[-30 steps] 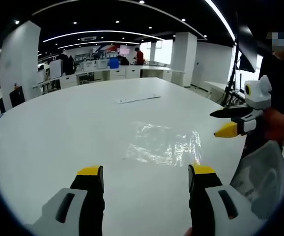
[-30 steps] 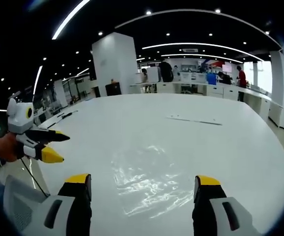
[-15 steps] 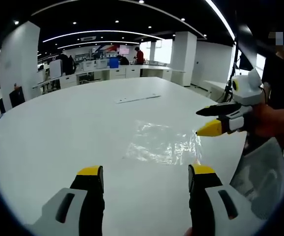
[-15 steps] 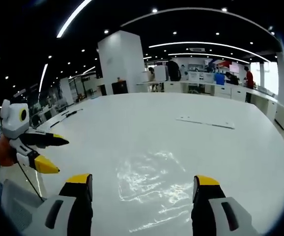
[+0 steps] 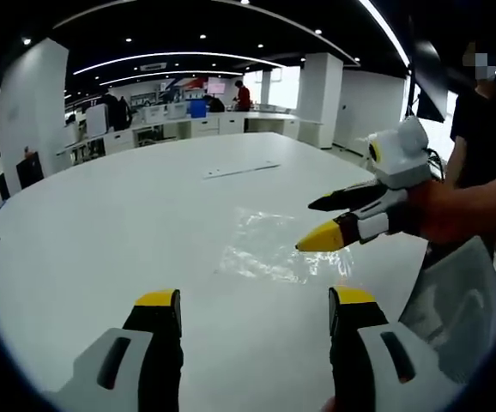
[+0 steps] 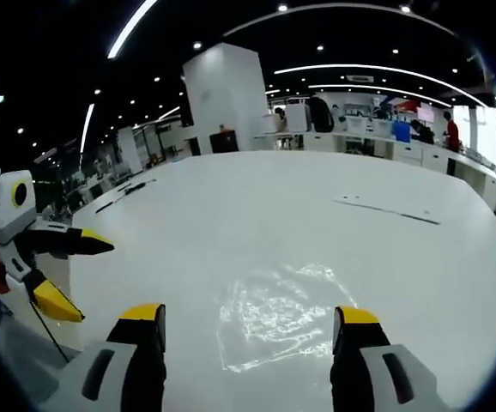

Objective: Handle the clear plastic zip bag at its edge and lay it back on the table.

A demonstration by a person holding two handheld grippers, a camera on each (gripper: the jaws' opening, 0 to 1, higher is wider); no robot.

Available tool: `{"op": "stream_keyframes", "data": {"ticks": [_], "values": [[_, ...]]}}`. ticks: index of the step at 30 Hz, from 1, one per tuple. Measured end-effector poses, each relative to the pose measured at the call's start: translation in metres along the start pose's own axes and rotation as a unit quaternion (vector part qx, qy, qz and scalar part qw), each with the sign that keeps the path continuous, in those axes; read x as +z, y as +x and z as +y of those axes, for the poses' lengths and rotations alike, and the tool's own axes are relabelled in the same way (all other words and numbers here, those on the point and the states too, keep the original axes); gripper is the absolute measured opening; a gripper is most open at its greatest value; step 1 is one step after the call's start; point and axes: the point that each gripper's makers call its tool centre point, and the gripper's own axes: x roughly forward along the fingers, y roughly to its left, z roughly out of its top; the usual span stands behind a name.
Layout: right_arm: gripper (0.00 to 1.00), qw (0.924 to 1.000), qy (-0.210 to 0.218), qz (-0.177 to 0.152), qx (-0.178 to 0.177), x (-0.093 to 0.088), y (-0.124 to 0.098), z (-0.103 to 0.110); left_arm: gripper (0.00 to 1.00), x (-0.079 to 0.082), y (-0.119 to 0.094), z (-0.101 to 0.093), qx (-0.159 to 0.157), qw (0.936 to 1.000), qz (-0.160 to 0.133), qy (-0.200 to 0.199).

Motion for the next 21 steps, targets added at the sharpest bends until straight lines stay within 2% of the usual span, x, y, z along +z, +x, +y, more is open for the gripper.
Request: {"op": "stream_keyframes", "data": {"ticks": [4, 7, 10, 16, 21], "values": [[0.76, 0.9999, -0.002, 0.009, 0.007, -0.003, 0.023, -0.001, 0.69, -0.003, 0.000, 0.001, 0.002, 1.0000, 0.000, -0.006], [0.76, 0.9997, -0.005, 0.024, 0.007, -0.006, 0.030, 0.000, 0.69, -0.003, -0.001, 0.001, 0.003, 1.0000, -0.001, -0.006], [0.75, 0.9997, -0.011, 0.021, 0.010, -0.002, 0.037, 0.003, 0.69, -0.005, -0.001, 0.002, 0.005, 0.9999, -0.002, -0.010], [0.74, 0.9990, -0.016, 0.037, 0.020, -0.003, 0.052, 0.011, 0.69, -0.007, -0.001, -0.002, 0.004, 0.9999, -0.002, -0.013], [0.68, 0.9987, -0.020, 0.043, 0.020, -0.004, 0.070, 0.013, 0.69, -0.006, -0.002, -0.003, 0.005, 0.9998, -0.004, -0.017]]}}
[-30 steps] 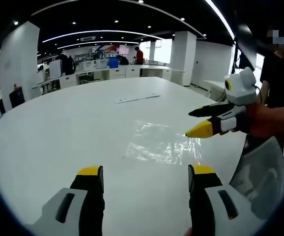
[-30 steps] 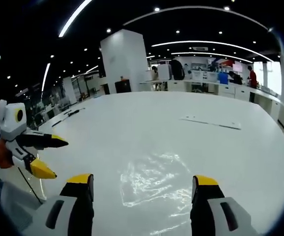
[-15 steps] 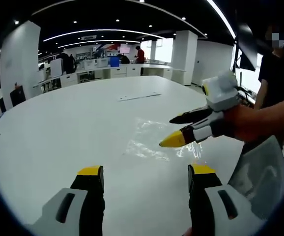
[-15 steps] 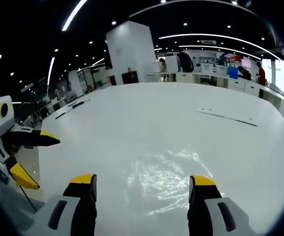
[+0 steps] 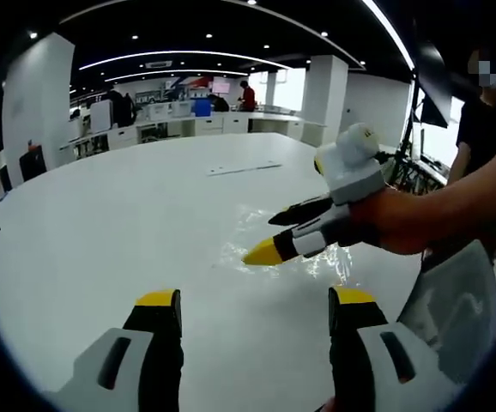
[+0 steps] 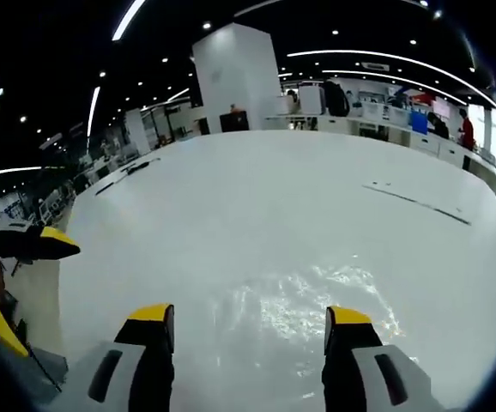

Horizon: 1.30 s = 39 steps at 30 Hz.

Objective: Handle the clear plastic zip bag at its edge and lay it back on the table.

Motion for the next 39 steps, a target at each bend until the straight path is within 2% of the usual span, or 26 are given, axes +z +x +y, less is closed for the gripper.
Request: {"op": "stream_keyframes", "data": {"ticks": [3, 5, 14, 17, 21, 23, 26, 35, 39], "values": [[0.68, 0.9999, 0.001, 0.008, -0.007, -0.004, 0.012, -0.004, 0.68, 0.000, 0.000, -0.002, -0.002, 1.0000, -0.001, 0.000], [0.68, 0.9999, 0.002, 0.010, -0.012, -0.003, 0.008, -0.005, 0.68, -0.001, 0.000, -0.001, -0.001, 1.0000, 0.000, -0.001], [0.68, 0.9996, -0.003, 0.008, -0.028, -0.003, 0.021, -0.013, 0.68, -0.006, 0.002, 0.005, 0.000, 1.0000, 0.004, -0.005], [0.66, 0.9991, -0.023, 0.012, -0.032, -0.003, 0.025, -0.014, 0.68, -0.006, 0.002, 0.009, 0.004, 0.9999, 0.002, -0.011], [0.65, 0.9988, -0.028, 0.024, -0.033, -0.011, 0.028, -0.013, 0.68, -0.006, 0.001, 0.011, 0.007, 0.9999, 0.001, -0.014], [0.64, 0.9980, -0.046, 0.021, -0.037, -0.008, 0.032, -0.011, 0.68, -0.007, 0.001, 0.012, 0.007, 0.9999, 0.001, -0.016], [0.61, 0.9953, -0.079, 0.029, -0.048, -0.012, 0.035, -0.018, 0.68, -0.008, 0.001, 0.013, 0.009, 0.9998, 0.001, -0.019], [0.56, 0.9959, -0.079, 0.024, -0.037, -0.013, 0.035, -0.011, 0.67, -0.009, 0.001, 0.011, 0.008, 0.9996, 0.002, -0.026], [0.50, 0.9960, -0.079, 0.022, -0.035, -0.014, 0.033, -0.009, 0.67, -0.008, 0.002, 0.012, 0.007, 0.9997, 0.001, -0.023]]}}
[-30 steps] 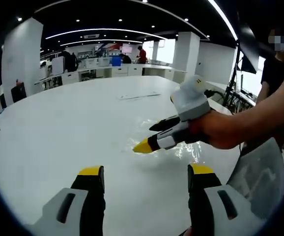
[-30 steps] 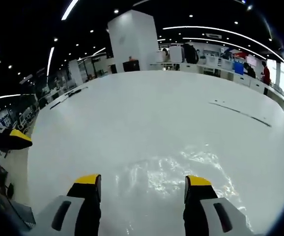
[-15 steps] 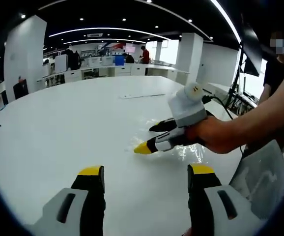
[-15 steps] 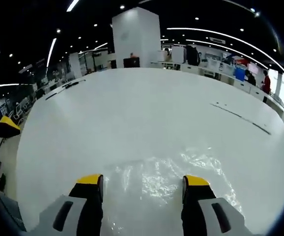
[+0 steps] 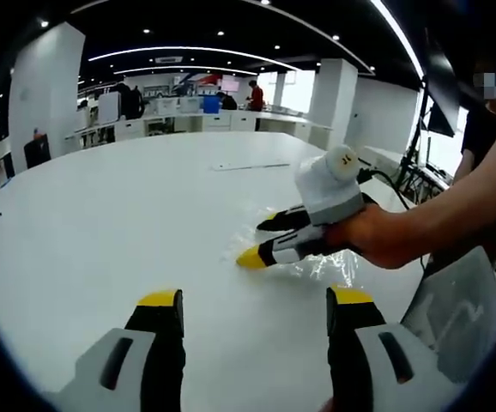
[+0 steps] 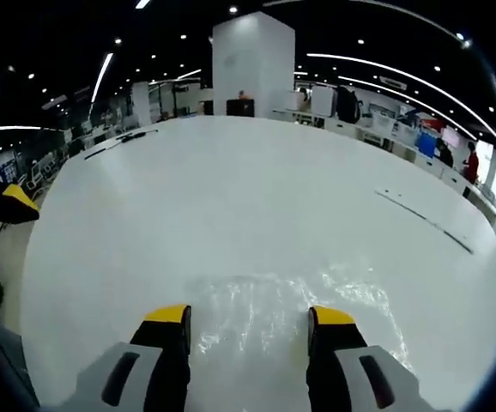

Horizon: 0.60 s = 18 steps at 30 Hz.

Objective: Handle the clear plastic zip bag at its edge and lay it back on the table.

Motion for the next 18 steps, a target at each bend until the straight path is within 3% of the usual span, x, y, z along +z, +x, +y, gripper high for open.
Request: {"op": "stream_keyframes", "data": {"ticks": [11, 18], "values": [[0.34, 0.9999, -0.005, 0.013, 0.010, -0.0035, -0.0027, -0.0028, 0.66, -0.0017, -0.0005, 0.0032, -0.001, 1.0000, 0.002, 0.001], [0.17, 0.9996, 0.007, 0.020, 0.018, -0.0023, -0.0013, -0.0013, 0.65, -0.0006, -0.0021, 0.0016, -0.001, 1.0000, 0.002, 0.005]]}}
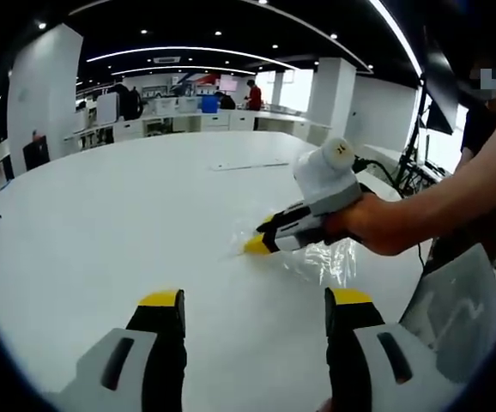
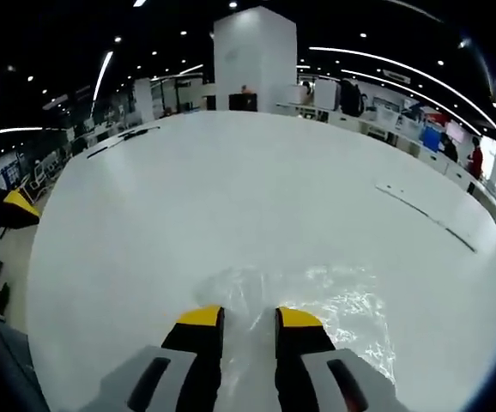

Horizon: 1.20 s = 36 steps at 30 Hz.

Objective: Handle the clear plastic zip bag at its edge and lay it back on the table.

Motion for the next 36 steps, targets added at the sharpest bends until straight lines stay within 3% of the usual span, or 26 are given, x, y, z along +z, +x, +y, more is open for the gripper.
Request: {"op": "stream_keyframes", "data": {"ticks": [7, 10, 25, 36], "values": [[0.06, 0.9999, -0.013, 0.003, 0.010, 0.001, 0.000, 0.001, 0.65, 0.000, 0.000, 0.002, 0.003, 1.0000, 0.001, -0.001], [0.00, 0.9996, -0.029, 0.005, 0.007, 0.001, -0.004, -0.001, 0.65, -0.005, 0.001, 0.001, 0.000, 0.9999, 0.014, 0.008], [0.00, 0.9921, -0.122, 0.009, 0.030, 0.002, -0.029, 0.003, 0.63, 0.001, 0.004, 0.008, 0.005, 0.9999, 0.011, 0.007], [0.00, 0.9863, -0.161, -0.008, 0.034, 0.003, -0.055, 0.008, 0.61, 0.022, 0.019, 0.028, 0.012, 0.9998, -0.007, -0.011]]}}
